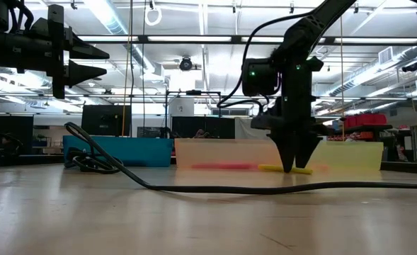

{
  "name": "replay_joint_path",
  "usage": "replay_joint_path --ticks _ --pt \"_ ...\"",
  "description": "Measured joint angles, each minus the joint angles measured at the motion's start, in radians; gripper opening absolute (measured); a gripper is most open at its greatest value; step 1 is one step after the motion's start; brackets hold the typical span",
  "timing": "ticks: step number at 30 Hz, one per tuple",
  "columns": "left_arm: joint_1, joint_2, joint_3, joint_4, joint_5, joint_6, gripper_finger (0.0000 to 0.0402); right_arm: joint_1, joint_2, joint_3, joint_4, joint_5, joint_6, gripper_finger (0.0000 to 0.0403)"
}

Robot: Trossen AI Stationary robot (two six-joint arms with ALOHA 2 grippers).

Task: Pick & Place Markers
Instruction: Put the large yellow pen into the orange bin

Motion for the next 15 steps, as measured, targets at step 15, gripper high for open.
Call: replay_joint_path --ticks 15 --pt "0.000 0.000 0.000 0.000 0.000 0.000 0.0200 0.009 0.003 0.000 -0.010 0.038 -0.030 0.0010"
